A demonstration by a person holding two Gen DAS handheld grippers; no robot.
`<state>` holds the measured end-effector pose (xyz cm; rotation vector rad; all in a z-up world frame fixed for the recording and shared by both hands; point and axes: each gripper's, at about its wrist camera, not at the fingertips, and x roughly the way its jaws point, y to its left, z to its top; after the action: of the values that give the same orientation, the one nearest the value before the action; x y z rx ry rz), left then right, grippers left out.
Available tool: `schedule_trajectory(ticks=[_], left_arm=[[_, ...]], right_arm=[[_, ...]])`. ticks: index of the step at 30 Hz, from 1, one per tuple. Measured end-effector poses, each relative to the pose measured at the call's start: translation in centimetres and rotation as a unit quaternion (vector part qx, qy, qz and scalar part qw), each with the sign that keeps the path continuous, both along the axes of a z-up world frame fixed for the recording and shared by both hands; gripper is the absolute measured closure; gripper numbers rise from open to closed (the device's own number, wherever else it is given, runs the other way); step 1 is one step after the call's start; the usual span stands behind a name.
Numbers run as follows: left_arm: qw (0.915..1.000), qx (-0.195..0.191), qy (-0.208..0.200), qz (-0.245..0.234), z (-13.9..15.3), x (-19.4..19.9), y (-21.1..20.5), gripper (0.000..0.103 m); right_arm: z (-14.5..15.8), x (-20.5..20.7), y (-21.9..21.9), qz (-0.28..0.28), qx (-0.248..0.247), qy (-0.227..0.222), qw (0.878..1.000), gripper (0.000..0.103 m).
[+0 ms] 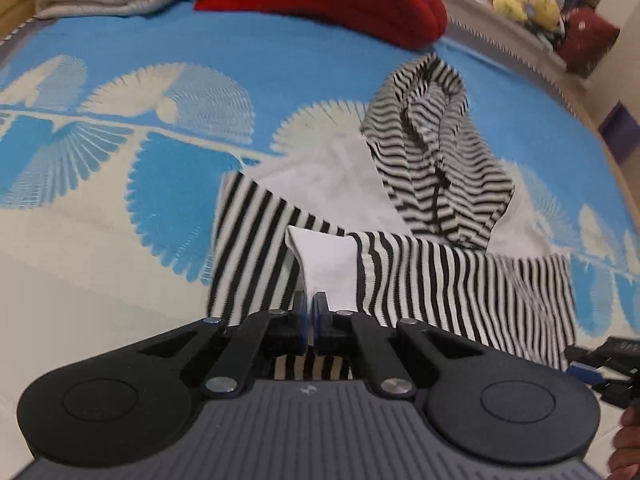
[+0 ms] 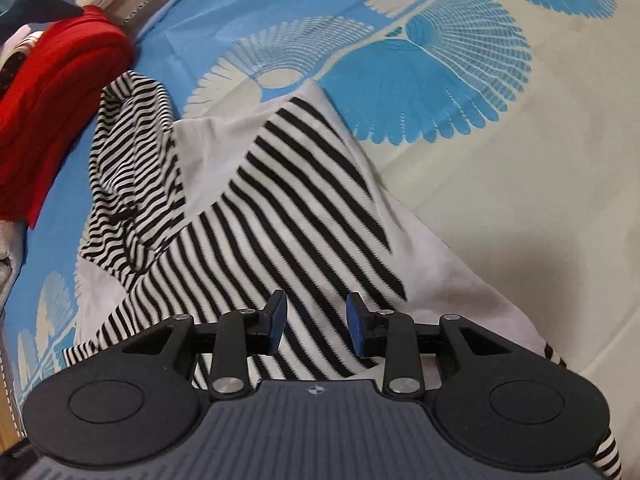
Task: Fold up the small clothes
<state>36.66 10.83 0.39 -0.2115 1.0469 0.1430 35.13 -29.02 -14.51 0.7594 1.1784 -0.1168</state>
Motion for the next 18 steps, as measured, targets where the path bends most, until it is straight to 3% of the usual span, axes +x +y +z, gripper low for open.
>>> schedule_trajectory(ticks=[6, 9, 14, 18], left_arm=[[0.9986, 0.021, 0.045, 0.019, -0.9, -0.8, 0.8, 0.1], [0.9978, 0.04, 0.042, 0.033, -1.2, -0.5, 1.5, 0.099], [0.9991, -0.023, 0.033, -0.013, -1.6, 0.0, 0.5, 0.094], [0.9953, -0.038, 0.087, -0.016, -5.2, 0.4, 0.2, 0.092]], right_arm=[[-1.4, -0.3, 1.1, 0.016, -0.005, 0.028, 0.999, 0.067], [-2.2, -0.5, 0.6, -0.002, -0.009, 0.056, 0.998, 0.067], [-1.4, -0.4, 0.0, -0.007, -0.024, 0.04, 0.999, 0.067], [-2.1, -0.2, -0.2, -0.004, -0.035, 0.047, 0.998, 0.067]])
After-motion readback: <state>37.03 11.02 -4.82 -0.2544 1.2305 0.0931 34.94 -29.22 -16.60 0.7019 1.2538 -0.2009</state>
